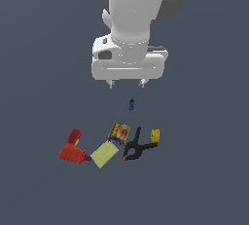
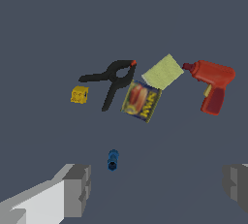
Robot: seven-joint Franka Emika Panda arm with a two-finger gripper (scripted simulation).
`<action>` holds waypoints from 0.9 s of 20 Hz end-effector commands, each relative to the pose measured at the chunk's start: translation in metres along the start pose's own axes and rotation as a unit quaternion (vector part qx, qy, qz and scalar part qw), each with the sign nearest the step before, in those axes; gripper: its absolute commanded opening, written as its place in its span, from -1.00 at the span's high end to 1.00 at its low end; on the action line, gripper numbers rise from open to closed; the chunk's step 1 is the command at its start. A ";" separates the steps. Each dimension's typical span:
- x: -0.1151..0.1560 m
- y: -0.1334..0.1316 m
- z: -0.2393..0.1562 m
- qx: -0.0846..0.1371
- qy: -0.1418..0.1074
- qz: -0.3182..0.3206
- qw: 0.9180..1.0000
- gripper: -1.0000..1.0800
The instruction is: Pick up a designated object from a clutter of objects.
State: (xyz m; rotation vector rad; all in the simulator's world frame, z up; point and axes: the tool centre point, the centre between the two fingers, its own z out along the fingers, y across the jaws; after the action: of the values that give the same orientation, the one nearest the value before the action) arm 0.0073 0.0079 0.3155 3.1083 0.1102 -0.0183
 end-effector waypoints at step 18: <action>0.056 -0.085 0.141 0.007 0.004 0.051 0.999 -0.92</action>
State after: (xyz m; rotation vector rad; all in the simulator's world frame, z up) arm 0.0530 0.0824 0.1885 3.1204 -0.0294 -0.0047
